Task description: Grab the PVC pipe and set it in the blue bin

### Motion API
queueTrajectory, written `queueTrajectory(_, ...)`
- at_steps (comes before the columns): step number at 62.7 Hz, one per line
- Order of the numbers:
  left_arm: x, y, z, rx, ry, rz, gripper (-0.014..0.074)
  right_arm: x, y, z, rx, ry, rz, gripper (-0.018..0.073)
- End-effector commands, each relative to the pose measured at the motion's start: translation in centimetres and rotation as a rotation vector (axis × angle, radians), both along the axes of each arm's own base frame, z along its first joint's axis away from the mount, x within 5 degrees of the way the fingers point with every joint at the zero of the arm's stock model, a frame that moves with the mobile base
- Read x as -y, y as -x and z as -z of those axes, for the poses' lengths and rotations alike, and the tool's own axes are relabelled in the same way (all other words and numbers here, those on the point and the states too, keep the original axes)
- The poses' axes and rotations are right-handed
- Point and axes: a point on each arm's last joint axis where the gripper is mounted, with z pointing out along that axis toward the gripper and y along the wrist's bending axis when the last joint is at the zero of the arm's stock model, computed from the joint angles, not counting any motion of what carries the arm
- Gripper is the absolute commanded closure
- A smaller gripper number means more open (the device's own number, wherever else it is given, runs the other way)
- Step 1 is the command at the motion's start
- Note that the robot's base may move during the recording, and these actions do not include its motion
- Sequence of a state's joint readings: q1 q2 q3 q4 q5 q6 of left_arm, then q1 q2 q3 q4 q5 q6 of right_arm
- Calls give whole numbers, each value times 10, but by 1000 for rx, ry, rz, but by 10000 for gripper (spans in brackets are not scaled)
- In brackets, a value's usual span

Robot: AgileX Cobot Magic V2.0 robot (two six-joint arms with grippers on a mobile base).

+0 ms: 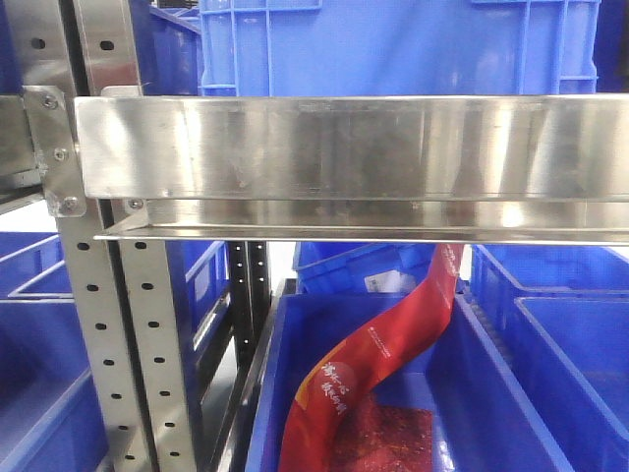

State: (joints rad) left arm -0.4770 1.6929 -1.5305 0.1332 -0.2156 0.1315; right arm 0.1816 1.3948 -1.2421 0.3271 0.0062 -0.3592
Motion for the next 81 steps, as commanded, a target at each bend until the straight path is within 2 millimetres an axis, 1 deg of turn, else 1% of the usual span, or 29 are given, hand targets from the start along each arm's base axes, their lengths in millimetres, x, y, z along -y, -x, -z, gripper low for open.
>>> queueTrajectory(1, 0, -1, -5, 43, 20, 3, 707, 1, 0, -7, 61, 10, 15, 720)
queueTrajectory(13, 1, -4, -2, 46, 22, 4, 707, 0, -5, -3, 63, 43, 15, 720)
queueTrajectory(16, 1, -4, -2, 48, 23, 4, 707, 0, -6, -1, 60, 43, 15, 708)
queueTrajectory(31, -7, -8, -1, 50, 15, -17, 703, -1, -12, 6, 40, 47, 15, 512)
queueTrajectory(37, -10, -10, -1, 49, 14, -25, 638, 0, -12, 4, 59, 44, 21, 474)
queueTrajectory(43, -10, -10, -1, 49, 14, -25, 524, 0, -12, 2, 74, 42, 26, 470)
queueTrajectory(46, -10, -10, -1, 49, 14, -25, 490, 0, -12, 2, 76, 42, 26, 469)
queueTrajectory(50, -10, -10, -1, 48, 13, -25, 465, 0, -12, 2, 80, 41, 28, 469)
queueTrajectory(57, -10, -10, -1, 53, 16, -24, 463, 0, -12, 1, 89, 40, 30, 469)
queueTrajectory(67, -8, -14, 4, 45, 12, -24, 463, 1, -10, -1, 90, 39, 29, 469)
queueTrajectory(81, -6, -13, 4, 47, 13, -19, 463, 3, 8, -18, 117, 33, 20, 469)
